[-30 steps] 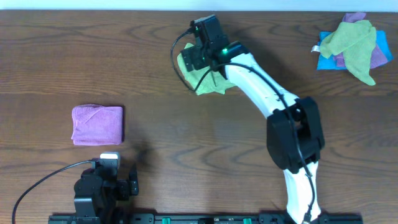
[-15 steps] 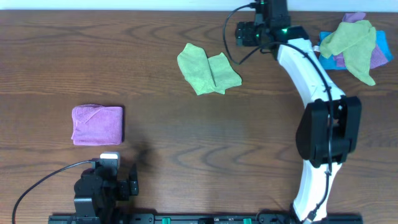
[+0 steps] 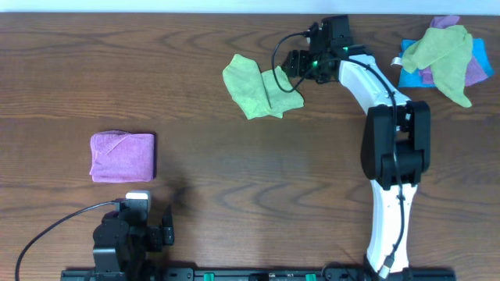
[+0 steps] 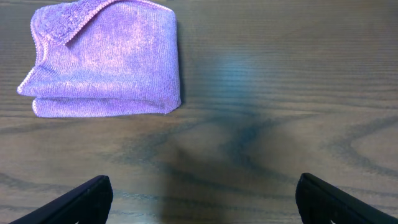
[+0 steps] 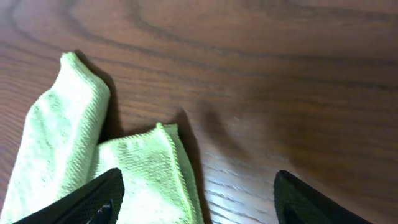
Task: Fold the cloth
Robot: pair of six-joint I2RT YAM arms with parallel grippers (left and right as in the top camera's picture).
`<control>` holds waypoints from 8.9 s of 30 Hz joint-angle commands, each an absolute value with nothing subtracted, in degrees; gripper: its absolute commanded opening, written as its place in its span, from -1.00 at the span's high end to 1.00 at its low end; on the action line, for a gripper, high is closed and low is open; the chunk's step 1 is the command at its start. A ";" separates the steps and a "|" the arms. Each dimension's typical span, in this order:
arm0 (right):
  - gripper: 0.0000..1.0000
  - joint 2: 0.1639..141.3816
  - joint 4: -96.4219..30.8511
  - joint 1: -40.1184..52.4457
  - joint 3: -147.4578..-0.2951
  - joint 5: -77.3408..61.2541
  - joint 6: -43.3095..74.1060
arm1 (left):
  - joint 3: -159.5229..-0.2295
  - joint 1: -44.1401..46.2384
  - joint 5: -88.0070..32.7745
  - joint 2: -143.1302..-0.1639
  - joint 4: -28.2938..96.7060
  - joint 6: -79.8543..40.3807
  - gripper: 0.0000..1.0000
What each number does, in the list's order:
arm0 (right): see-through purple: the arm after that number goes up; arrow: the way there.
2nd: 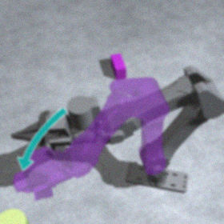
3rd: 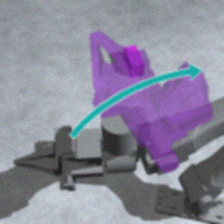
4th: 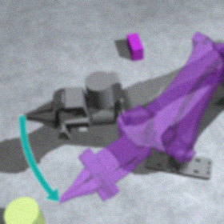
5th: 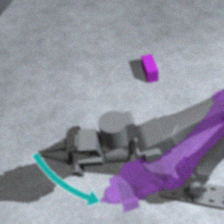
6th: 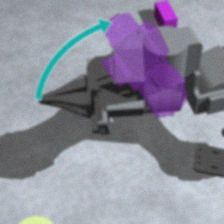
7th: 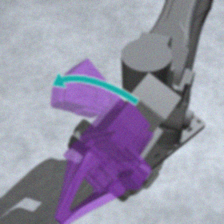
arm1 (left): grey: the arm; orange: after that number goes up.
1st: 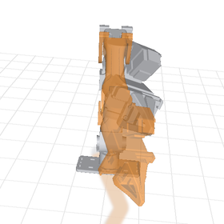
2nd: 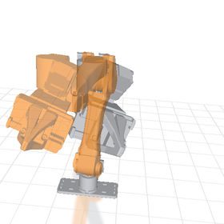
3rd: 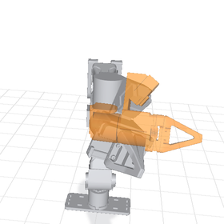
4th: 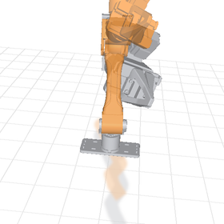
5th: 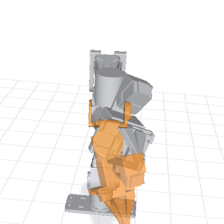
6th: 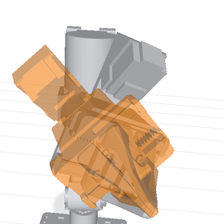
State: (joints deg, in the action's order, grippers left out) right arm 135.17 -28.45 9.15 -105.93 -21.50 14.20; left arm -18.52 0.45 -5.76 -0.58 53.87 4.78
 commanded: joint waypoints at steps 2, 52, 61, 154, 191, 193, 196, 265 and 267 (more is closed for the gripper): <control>-0.54 135.72 -27.51 10.20 -106.43 -22.98 15.31 | -17.72 0.62 -5.58 -0.21 56.73 5.61 -0.90; 0.98 135.09 -37.23 12.75 -116.68 -22.46 12.95 | -17.72 0.62 -8.45 -0.21 45.06 5.17 -0.91; 0.97 128.33 -41.39 12.78 -120.77 -11.14 11.68 | -17.72 0.62 -15.53 -0.27 34.50 -1.41 -0.90; -0.35 130.02 -47.77 35.44 -106.83 -4.69 1.28 | -28.42 0.62 -36.95 -49.84 16.19 -32.80 -0.91; 0.10 134.63 -43.99 35.70 -106.80 -4.56 4.27 | -28.42 0.62 -37.06 -49.82 16.21 -36.45 -0.91; 0.11 135.15 -44.49 35.70 -106.80 -4.99 4.27 | -28.42 0.62 -37.06 -49.82 16.21 -36.42 -0.91; 0.13 136.18 -45.43 35.88 -106.80 -4.95 4.25 | -28.42 0.62 -37.06 -49.82 16.21 -36.42 -0.91; 0.12 134.37 -86.54 29.43 -124.95 -15.70 4.25 | -47.86 8.32 -24.67 -66.00 28.10 -31.22 -0.92; 0.12 134.37 -85.84 29.43 -123.92 -15.99 4.25 | -47.86 8.29 -24.67 -66.02 28.29 -31.24 -0.92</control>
State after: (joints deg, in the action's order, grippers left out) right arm 136.25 -86.28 29.32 -124.64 -14.31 4.12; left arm -46.63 8.05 -26.96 -65.60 27.53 -33.01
